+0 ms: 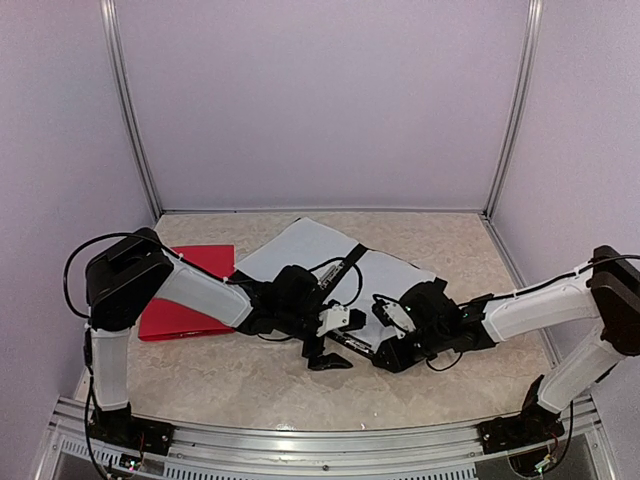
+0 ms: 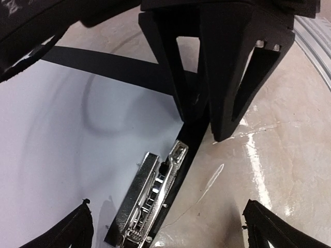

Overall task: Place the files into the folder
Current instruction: Clamp the file and folder with some files, then pick up the folder with files at the center of the board.

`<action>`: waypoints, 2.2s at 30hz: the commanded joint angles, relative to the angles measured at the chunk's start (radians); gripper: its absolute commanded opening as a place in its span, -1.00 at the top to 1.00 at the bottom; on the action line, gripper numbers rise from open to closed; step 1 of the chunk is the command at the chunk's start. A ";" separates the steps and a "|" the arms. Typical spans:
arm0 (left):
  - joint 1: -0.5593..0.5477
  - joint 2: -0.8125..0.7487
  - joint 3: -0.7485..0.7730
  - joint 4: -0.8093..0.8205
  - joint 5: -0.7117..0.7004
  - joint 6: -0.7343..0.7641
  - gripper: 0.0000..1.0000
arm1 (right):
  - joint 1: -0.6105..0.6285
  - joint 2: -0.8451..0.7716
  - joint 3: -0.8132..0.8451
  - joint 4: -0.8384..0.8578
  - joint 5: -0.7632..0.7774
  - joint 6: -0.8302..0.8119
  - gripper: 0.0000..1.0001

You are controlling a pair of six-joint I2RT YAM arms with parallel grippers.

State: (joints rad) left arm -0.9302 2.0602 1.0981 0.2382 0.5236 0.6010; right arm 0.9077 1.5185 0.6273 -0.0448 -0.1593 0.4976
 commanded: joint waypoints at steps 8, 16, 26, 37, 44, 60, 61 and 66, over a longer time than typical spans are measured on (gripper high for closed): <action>0.035 -0.138 -0.064 0.127 -0.080 -0.153 -0.98 | -0.003 -0.164 -0.021 -0.089 0.147 0.082 -0.01; 0.118 -0.336 -0.129 -0.017 -0.363 -0.671 -0.98 | -0.004 -0.268 -0.060 -0.131 0.340 0.222 -0.26; 0.270 -0.463 -0.149 -0.368 -0.404 -1.121 -0.97 | -0.009 -0.155 0.008 -0.177 0.416 0.248 -0.37; 0.346 -0.434 -0.221 -0.323 -0.407 -1.436 -0.97 | -0.081 -0.070 0.124 -0.142 0.406 0.106 -0.38; 0.363 -0.378 -0.272 -0.155 -0.343 -1.586 -0.97 | -0.106 -0.009 0.183 -0.064 0.375 0.031 -0.39; 0.401 -0.205 -0.341 0.190 -0.337 -1.788 -0.82 | -0.147 0.257 0.315 0.121 0.240 -0.061 -0.36; 0.401 -0.193 -0.351 0.215 -0.343 -1.809 -0.80 | -0.151 0.266 0.317 0.127 0.236 -0.063 -0.36; 0.401 -0.137 -0.407 0.391 -0.357 -1.898 -0.70 | -0.170 0.312 0.314 0.158 0.196 -0.073 -0.32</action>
State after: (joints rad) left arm -0.5350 1.8465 0.7570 0.5251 0.1925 -1.2026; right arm 0.7567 1.7908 0.9249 0.0620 0.0811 0.4454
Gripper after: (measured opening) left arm 0.858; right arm 0.671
